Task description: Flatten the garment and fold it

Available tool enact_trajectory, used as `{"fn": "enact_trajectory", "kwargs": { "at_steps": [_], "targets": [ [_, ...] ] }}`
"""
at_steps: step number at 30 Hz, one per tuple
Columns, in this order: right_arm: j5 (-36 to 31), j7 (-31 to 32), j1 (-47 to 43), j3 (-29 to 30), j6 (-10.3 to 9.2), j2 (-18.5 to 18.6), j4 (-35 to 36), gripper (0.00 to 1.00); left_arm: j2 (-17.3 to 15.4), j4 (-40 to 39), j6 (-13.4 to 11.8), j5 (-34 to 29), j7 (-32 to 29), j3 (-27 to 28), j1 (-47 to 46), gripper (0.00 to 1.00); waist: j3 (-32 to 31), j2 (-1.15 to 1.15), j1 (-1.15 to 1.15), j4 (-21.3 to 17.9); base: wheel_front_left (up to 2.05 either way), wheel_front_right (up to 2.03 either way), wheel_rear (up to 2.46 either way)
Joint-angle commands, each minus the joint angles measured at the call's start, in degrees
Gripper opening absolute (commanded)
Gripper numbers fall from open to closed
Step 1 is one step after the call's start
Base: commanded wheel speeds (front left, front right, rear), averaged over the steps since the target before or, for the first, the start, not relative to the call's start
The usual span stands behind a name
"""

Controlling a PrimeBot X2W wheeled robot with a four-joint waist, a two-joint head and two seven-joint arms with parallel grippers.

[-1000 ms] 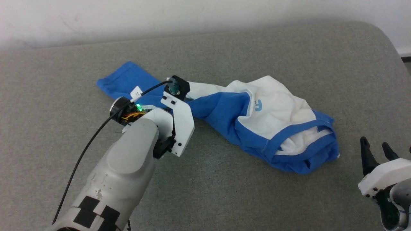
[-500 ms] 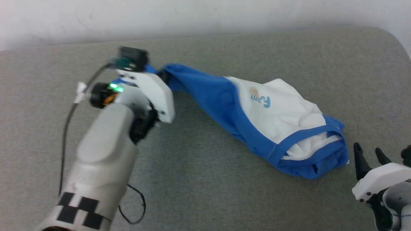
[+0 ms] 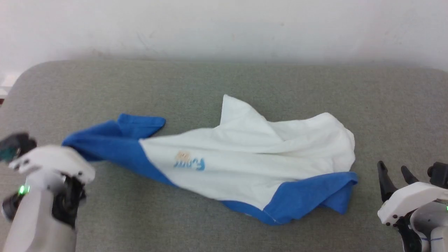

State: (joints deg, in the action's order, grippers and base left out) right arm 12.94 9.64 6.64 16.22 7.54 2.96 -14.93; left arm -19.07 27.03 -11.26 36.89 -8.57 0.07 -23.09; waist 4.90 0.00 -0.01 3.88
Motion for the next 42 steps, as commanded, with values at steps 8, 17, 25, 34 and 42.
{"fn": "enact_trajectory", "kwargs": {
  "at_steps": [8,17,25,34,42],
  "targets": [
    [0.54,-0.26,-0.99,-1.28,-0.05,-0.08,-0.84,1.00,1.94,-7.15,-1.92,5.06,-0.67,4.44,9.92,1.00,-2.14,0.00,0.01,0.84,0.00,0.00,0.00],
    [-1.23,2.32,-0.69,-2.11,-0.05,-0.08,3.67,1.00,-0.09,-25.49,-4.99,-3.65,10.39,5.16,17.82,1.00,-2.86,0.00,0.01,1.84,0.00,0.00,0.00],
    [-2.43,12.81,5.78,-12.25,-0.05,-0.08,12.08,1.00,1.56,-25.07,-9.02,-5.79,7.69,3.12,24.37,1.00,-1.37,0.00,0.01,2.91,0.00,0.00,0.00],
    [-4.22,26.74,17.63,-26.79,-0.05,-0.08,3.45,1.00,-0.34,-33.42,-9.89,-6.00,4.32,2.96,22.60,1.00,1.12,0.00,0.01,5.10,0.00,0.00,0.00],
    [-9.19,30.18,27.13,-30.24,-0.05,-0.08,-11.86,1.00,-0.24,-36.08,-3.80,-13.24,17.04,-5.03,17.52,1.00,5.26,0.00,0.01,8.44,0.00,0.00,0.00]
  ]
}}
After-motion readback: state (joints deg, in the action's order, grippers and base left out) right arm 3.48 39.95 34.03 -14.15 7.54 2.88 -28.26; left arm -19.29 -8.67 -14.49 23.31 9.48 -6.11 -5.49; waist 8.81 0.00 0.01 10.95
